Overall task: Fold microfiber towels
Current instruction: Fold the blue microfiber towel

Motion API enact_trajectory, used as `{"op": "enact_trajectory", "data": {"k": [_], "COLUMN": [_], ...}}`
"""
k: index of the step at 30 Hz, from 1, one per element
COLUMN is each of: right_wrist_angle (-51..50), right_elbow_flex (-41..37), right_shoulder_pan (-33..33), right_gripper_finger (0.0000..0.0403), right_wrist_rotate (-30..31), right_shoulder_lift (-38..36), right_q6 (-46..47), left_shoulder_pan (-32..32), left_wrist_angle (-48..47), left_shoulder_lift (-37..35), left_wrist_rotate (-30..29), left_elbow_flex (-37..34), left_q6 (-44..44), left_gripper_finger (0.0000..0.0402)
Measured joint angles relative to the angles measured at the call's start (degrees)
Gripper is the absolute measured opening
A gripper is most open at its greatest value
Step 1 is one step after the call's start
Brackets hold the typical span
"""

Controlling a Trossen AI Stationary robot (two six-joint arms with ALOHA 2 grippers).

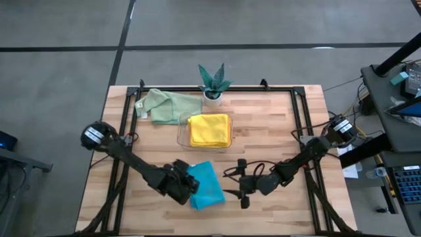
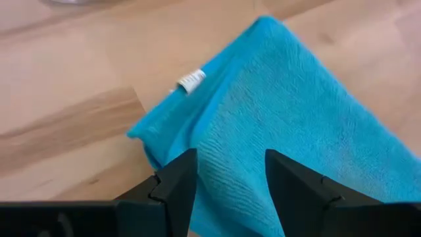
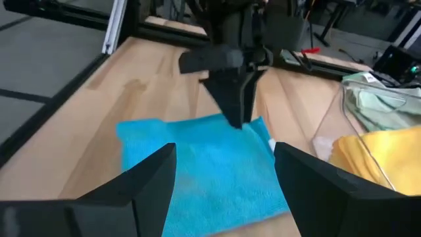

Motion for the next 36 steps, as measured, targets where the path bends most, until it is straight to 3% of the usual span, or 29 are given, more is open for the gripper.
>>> {"op": "enact_trajectory", "data": {"k": [8, 17, 24, 30, 36], "right_wrist_angle": [0.84, 1.13, 1.11, 1.13, 0.74], "right_elbow_flex": [0.07, 0.07, 0.07, 0.07, 0.07], "right_shoulder_pan": [-0.25, -0.25, -0.25, -0.25, -0.25], "right_gripper_finger": [0.0247, 0.0247, 0.0247, 0.0247, 0.0247], "right_wrist_rotate": [0.15, 0.19, 0.17, 0.20, 0.20], "right_shoulder_lift": [0.33, 0.33, 0.33, 0.33, 0.35], "right_q6": [0.62, 0.54, 0.65, 0.65, 0.68], "left_shoulder_pan": [0.81, 0.83, 1.13, 2.63, 4.55], "left_wrist_angle": [0.50, -1.13, -13.33, -14.12, -14.12], "left_shoulder_lift": [3.23, 3.14, 2.75, 2.71, 3.02], "left_wrist_rotate": [2.86, 1.38, -1.87, -2.48, 2.96], "left_elbow_flex": [2.25, 5.55, 9.71, 8.58, 7.24], "left_q6": [4.02, 12.28, 13.22, 15.57, 15.57], "left_gripper_finger": [0.0126, 0.0009, 0.0002, 0.0003, 0.0005]}}
